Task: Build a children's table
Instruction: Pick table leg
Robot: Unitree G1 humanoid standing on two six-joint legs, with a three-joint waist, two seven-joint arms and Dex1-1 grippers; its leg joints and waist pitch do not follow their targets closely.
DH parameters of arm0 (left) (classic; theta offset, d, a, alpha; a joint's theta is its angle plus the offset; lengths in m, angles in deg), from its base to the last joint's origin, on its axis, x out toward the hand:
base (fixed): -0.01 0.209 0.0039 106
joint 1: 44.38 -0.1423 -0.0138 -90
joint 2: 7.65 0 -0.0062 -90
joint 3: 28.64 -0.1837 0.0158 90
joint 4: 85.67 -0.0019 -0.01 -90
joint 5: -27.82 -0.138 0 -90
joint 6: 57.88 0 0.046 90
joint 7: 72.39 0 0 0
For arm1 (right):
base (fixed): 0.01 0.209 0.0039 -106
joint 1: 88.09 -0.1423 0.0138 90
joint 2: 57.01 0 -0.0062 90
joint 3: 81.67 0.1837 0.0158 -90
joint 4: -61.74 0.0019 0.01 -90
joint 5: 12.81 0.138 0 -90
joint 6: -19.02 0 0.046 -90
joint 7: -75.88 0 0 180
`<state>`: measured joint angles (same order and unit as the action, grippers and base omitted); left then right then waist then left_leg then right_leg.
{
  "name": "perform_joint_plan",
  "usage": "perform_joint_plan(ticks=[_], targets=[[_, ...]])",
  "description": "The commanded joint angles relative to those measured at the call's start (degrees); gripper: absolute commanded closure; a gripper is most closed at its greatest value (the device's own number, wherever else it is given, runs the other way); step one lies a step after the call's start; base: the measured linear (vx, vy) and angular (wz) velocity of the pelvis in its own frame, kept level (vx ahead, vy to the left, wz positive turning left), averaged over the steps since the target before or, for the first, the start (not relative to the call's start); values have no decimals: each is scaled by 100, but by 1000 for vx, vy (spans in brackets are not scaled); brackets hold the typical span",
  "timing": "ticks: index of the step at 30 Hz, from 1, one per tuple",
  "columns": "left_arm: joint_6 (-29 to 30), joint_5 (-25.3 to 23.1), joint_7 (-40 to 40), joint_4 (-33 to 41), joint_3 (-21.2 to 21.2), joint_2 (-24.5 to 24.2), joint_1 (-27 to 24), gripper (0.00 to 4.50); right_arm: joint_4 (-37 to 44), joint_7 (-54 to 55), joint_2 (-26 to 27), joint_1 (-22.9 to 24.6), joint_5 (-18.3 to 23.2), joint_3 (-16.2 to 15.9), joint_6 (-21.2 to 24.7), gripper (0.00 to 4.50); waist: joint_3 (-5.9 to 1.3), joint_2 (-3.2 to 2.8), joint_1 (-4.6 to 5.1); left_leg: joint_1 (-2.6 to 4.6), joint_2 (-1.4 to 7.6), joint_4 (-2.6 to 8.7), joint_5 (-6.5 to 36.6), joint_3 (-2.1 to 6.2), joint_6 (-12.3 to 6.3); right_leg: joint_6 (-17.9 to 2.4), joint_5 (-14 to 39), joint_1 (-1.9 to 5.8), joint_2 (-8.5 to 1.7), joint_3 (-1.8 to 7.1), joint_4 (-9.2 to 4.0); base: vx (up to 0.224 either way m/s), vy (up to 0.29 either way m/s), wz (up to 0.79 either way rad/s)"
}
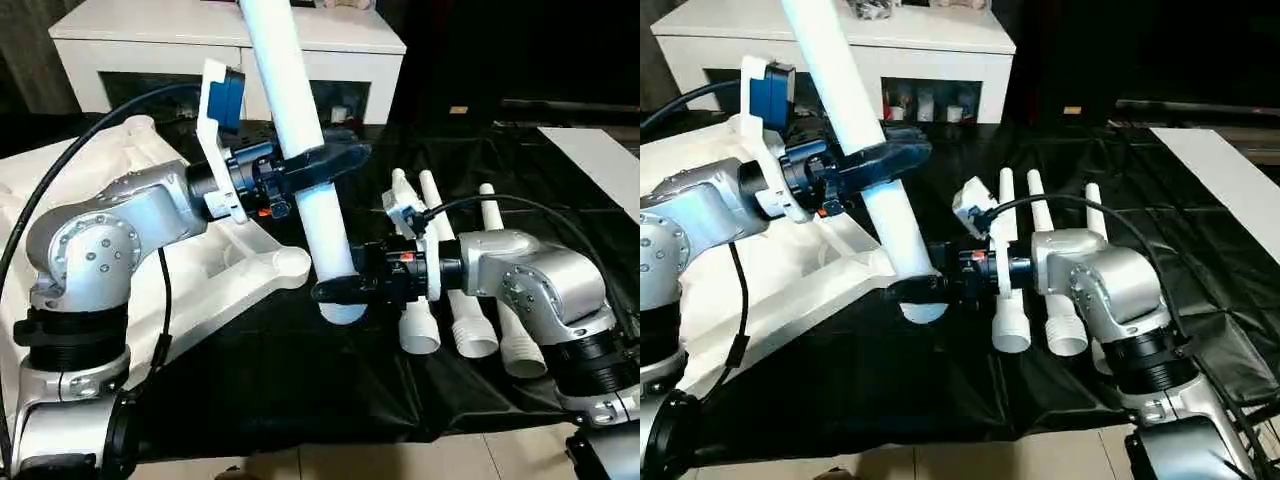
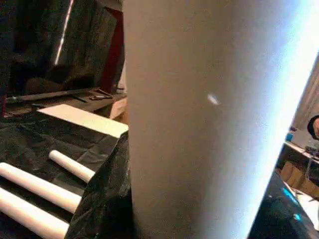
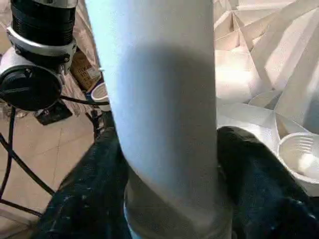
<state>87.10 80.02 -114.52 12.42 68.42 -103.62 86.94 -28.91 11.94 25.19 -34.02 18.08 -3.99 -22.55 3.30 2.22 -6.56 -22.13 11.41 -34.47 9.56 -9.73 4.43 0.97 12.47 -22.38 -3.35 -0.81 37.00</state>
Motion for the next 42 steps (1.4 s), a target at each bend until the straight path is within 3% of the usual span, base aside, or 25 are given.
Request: perform_joint_plan(ticks=[1, 6, 15, 18, 29, 32, 33, 38, 42], targets=[[6, 66, 21, -14, 65, -14, 121, 267, 44, -42, -31, -74, 81, 48, 33, 177, -411, -92, -9, 145, 92, 382, 875, 14, 364, -1250, -16, 245, -299, 134, -376, 0, 0, 0], [-10, 94, -3, -59, 75, -44, 112, 268, 86, -66, -28, -31, 119, 28, 52, 217, -409, -102, -13, 143, 89, 381, 890, 14, 364, -1262, -34, 249, -303, 134, -376, 0, 0, 0], [-60, -59, 247, -213, 84, 0, 153, 268, -5, 307, 177, -4, -41, 147, -190, 243, -414, -120, -9, 154, 93, 380, 939, 17, 398, -1256, -5, 241, -302, 133, -373, 0, 0, 0], [-94, -144, 947, -580, 325, 261, 281, 198, -69, 802, 445, -31, -161, 344, -399, 248, -414, -115, 4, 148, 85, 380, 946, 14, 413, -1265, -23, 236, -298, 133, -376, 0, 0, 0], [-691, -1086, 2418, -542, 314, 742, 141, 124, -291, 1897, 878, -138, -774, 393, -987, 255, -433, -100, -5, 135, 86, 377, 789, 29, 463, -1121, -291, 276, -305, 129, -371, 0, 0, 0], [-671, -1078, 2443, -471, 276, 766, 128, 123, -311, 1913, 864, -150, -831, 339, -1042, 255, -426, -107, -3, 137, 84, 379, 803, 28, 453, -1103, -245, 266, -300, 130, -373, 0, 0, 0], [-656, -1083, 2437, -442, 250, 780, 120, 153, -331, 1933, 877, -155, -864, 321, -1081, 255, -420, -102, 0, 139, 86, 385, 852, 28, 455, -1102, -174, 262, -301, 129, -380, 0, 0, 0], [-561, -1059, 2439, -392, 237, 797, 82, 167, -367, 1995, 915, -164, -908, 290, -1154, 255, -412, -112, 3, 147, 88, 388, 956, 27, 469, -1082, 3, 244, -299, 134, -394, 0, 0, 0], [-460, -934, 2419, -329, 268, 810, 46, 204, -366, 2004, 937, -158, -964, 273, -1182, 255, -418, -126, 0, 141, 82, 388, 932, 32, 472, -1093, -75, 249, -297, 132, -383, 0, 0, 0]])
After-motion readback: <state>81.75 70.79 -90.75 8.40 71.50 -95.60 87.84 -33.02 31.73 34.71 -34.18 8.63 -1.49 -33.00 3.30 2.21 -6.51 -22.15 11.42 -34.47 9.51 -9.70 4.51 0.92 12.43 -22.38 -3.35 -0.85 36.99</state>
